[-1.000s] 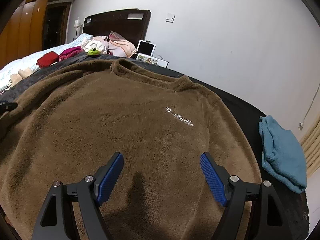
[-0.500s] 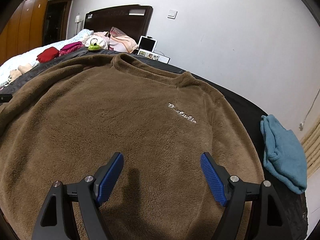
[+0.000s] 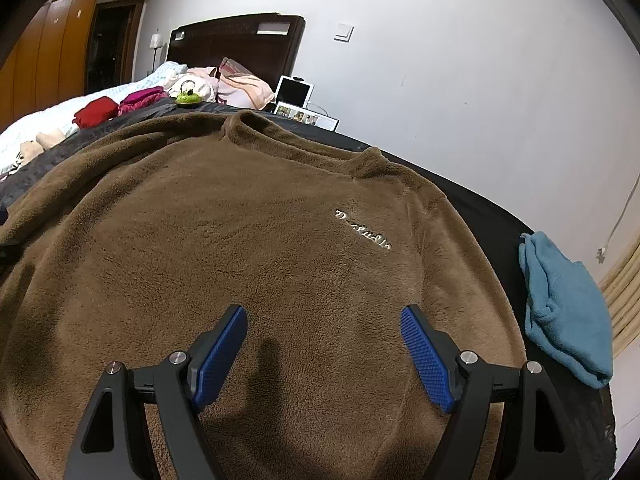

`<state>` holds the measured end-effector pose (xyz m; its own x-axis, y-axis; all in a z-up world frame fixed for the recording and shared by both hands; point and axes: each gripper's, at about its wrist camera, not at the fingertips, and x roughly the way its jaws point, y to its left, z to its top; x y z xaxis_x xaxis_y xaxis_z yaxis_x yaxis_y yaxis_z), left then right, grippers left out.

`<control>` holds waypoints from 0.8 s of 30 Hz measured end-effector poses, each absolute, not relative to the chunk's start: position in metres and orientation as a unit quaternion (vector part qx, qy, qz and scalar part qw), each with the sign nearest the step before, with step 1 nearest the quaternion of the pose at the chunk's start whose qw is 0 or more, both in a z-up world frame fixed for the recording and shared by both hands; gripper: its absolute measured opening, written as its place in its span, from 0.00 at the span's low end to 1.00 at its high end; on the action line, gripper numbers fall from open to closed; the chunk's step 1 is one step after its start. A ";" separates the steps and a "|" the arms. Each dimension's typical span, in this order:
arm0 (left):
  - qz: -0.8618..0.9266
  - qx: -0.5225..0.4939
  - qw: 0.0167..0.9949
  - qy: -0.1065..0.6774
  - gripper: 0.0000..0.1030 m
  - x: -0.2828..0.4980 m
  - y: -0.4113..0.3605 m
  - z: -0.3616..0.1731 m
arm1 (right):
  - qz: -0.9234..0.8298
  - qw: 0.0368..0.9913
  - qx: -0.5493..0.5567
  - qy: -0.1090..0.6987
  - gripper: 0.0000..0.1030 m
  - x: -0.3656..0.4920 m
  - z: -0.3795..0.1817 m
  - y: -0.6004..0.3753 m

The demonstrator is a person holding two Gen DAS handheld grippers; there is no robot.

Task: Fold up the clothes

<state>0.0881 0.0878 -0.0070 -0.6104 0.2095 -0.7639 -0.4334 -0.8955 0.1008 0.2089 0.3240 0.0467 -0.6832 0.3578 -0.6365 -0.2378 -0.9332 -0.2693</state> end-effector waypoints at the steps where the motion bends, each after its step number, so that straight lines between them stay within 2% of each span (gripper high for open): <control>1: 0.889 -0.400 0.170 0.144 0.82 0.085 0.085 -0.010 | 0.914 0.163 -0.363 -0.082 0.78 0.209 0.047 0.324; 15: 0.909 -0.398 0.057 0.112 0.83 0.017 0.014 -0.020 | 0.910 0.164 -0.370 -0.088 0.78 0.205 0.043 0.323; 24: 0.919 -0.370 -0.001 0.139 0.83 -0.025 0.010 0.000 | 0.908 0.162 -0.376 -0.090 0.78 0.203 0.041 0.323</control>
